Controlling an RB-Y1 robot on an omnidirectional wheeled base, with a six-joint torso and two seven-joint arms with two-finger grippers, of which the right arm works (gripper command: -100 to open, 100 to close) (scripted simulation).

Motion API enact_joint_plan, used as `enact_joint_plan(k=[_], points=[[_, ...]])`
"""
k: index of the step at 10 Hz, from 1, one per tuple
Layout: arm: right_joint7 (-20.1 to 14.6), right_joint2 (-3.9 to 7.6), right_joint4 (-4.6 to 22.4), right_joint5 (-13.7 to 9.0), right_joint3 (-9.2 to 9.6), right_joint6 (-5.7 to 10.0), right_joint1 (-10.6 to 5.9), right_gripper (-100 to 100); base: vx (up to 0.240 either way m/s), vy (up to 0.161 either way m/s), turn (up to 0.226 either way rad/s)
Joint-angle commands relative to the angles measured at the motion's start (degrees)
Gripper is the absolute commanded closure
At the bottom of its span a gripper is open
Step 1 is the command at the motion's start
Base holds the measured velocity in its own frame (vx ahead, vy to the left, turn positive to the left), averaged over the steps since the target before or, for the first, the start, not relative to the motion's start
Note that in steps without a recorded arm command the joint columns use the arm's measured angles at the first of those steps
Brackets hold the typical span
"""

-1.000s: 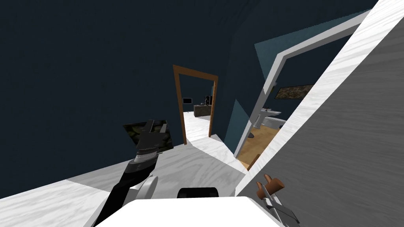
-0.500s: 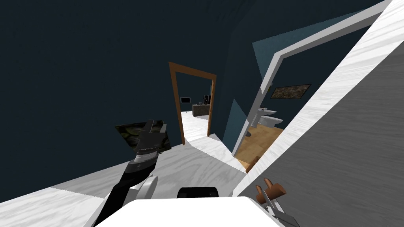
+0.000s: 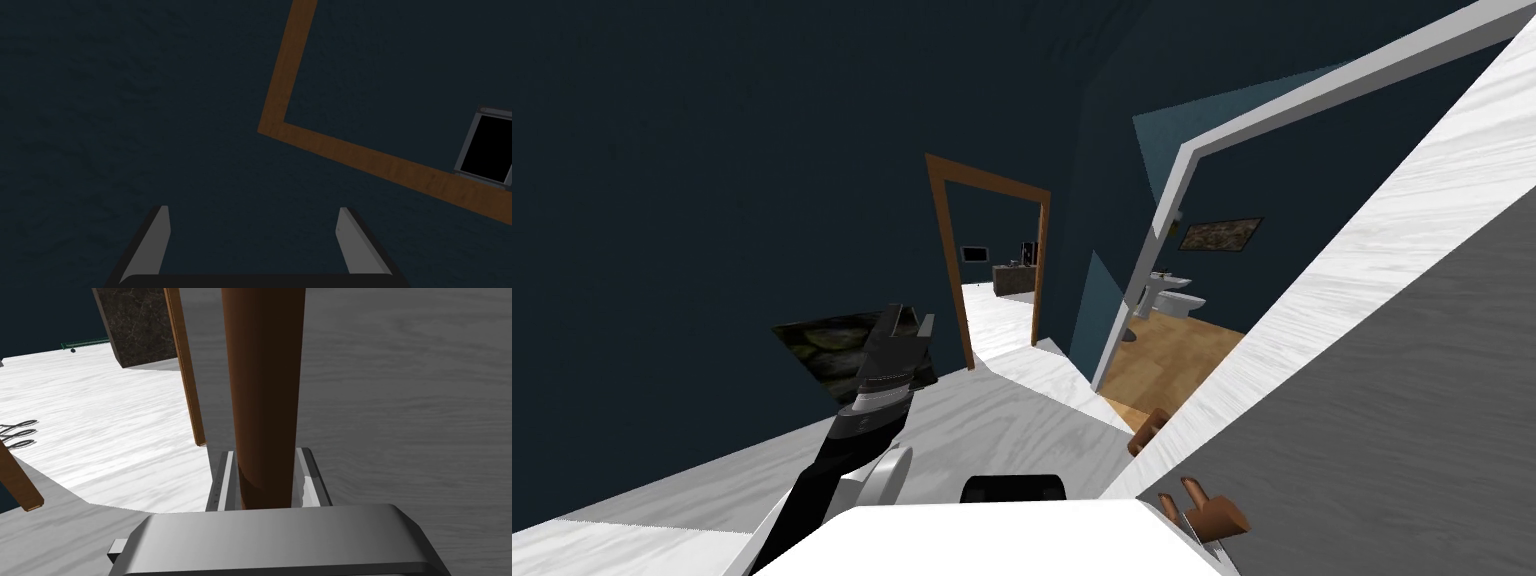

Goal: Pull the door open

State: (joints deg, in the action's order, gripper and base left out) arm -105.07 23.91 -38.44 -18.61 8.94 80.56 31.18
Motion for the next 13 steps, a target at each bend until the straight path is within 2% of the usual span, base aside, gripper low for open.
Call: enact_joint_plan(k=[1,2,4,6,7,13], points=[[-0.2,-0.1,0.6,1.2,1.18,2.73,1.38,100,-0.021,-0.06,-0.08],[-0.2,-0.1,0.6,1.2,1.18,2.73,1.38,100,-0.017,-0.035,-0.041],[-0.4,-0.16,1.7,2.5,2.35,5.44,2.22,100,-0.012,-0.031,-0.064],[-0.6,-0.2,2.4,3.3,3.13,7.22,2.77,100,-0.035,-0.041,-0.058],[-0.8,-0.13,2.5,3.1,2.94,6.52,2.28,100,-0.02,-0.014,-0.001],[-1.0,-0.39,3.6,4.4,3.86,6.33,0.68,100,0.108,0.071,-0.011]])
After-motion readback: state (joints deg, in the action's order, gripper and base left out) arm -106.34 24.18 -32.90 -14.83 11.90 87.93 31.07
